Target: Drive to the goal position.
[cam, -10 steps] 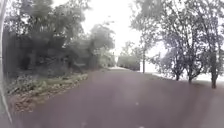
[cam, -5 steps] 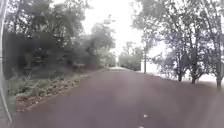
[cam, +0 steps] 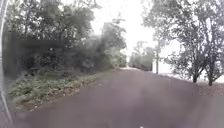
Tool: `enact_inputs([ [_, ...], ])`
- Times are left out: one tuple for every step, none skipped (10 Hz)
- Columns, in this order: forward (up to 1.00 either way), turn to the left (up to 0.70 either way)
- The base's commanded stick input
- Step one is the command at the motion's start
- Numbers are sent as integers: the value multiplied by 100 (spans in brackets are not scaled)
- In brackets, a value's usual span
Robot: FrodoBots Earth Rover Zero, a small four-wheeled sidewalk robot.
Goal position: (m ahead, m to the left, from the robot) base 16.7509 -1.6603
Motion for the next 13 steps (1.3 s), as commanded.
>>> enact_inputs([
  [70,3],
  [70,3],
  [70,3],
  [70,3],
  [70,3],
  [70,3],
  [70,3],
  [70,3],
  [70,3],
  [70,1],
  [70,1],
  [70,1],
  [70,1],
])
